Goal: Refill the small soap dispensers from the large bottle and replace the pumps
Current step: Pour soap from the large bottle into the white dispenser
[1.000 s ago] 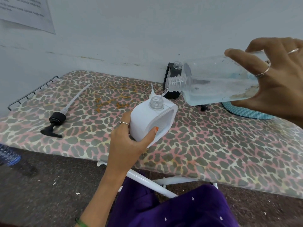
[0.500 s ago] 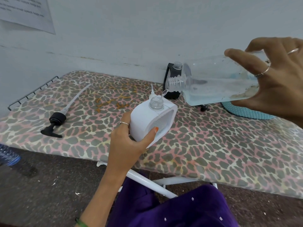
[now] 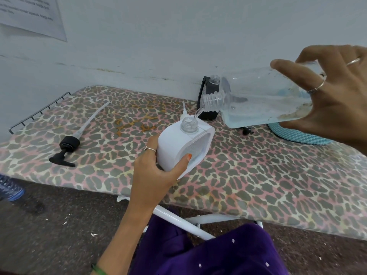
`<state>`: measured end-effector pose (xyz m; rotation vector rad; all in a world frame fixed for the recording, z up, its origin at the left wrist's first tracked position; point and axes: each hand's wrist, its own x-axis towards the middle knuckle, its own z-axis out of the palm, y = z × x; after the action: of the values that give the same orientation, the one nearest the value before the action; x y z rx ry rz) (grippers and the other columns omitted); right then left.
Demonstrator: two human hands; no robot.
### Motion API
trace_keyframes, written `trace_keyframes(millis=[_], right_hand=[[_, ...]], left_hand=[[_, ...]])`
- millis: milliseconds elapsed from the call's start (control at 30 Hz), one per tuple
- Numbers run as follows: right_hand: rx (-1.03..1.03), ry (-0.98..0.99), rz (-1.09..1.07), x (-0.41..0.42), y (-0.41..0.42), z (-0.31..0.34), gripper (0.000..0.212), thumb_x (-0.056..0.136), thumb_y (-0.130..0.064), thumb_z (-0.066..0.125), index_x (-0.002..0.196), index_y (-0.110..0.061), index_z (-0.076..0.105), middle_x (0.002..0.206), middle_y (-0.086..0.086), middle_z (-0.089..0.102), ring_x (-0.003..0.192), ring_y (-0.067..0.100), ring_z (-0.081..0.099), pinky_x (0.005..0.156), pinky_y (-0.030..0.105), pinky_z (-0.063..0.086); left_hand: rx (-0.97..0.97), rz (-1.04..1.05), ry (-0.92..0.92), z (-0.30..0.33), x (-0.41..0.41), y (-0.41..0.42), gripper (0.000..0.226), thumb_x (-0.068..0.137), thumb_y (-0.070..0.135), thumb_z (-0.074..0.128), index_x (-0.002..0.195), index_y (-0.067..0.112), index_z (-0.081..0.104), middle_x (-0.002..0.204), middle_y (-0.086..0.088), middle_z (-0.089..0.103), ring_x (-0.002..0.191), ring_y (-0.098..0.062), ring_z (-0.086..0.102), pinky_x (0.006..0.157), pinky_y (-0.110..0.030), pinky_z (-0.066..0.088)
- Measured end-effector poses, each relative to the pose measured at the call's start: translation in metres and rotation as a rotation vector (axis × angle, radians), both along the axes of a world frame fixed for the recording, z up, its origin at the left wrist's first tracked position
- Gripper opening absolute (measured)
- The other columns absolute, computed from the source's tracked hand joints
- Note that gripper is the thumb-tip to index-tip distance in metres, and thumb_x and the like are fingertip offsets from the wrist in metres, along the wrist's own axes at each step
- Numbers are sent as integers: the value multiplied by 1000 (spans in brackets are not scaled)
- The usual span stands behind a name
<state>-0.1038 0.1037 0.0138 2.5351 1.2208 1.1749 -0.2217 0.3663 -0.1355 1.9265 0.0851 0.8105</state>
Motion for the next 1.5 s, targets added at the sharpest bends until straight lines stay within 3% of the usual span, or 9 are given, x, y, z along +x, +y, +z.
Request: trace_keyframes(millis=[400,567,767,1200,1500], right_hand=[[3,-14,1,-1,-1,0,72,76,-57,54,139,-24,40,119,24,50,105,42,47,88,63,35],[1,-4,-6,-1,-1,1,71,78,-59,50,139,-24,39,120,24,49,106,43,47,89,63,35],[0,-9,-7,-2,0,2,71,77,-58,51,139,-24,39,120,25,49,105,43,47,88,63,35],[6,-8,-11,-2,1,2,71,77,-59,51,139,-25,39,120,24,49,106,41,46,88,62,34],[20,-1,-9,-4,3,2,69,87,-70,33,138,-25,40,119,24,49,104,39,46,88,62,35]], left_hand=[[-5,2,-4,1,0,0,50,73,50,68,114,26,54,101,14,64,92,-8,63,65,-27,55],[-13,-1,3,-1,0,0,52,73,50,69,115,23,55,102,12,65,93,-8,64,67,-31,56],[-2,-7,-16,1,0,0,48,74,49,69,114,28,53,103,14,64,94,-5,63,67,-23,55],[-7,-2,-12,0,0,0,48,72,50,69,113,29,53,101,17,63,92,-5,63,67,-27,55],[-1,-8,-21,0,0,0,48,73,49,69,114,31,52,102,19,63,92,-3,62,64,-15,51]])
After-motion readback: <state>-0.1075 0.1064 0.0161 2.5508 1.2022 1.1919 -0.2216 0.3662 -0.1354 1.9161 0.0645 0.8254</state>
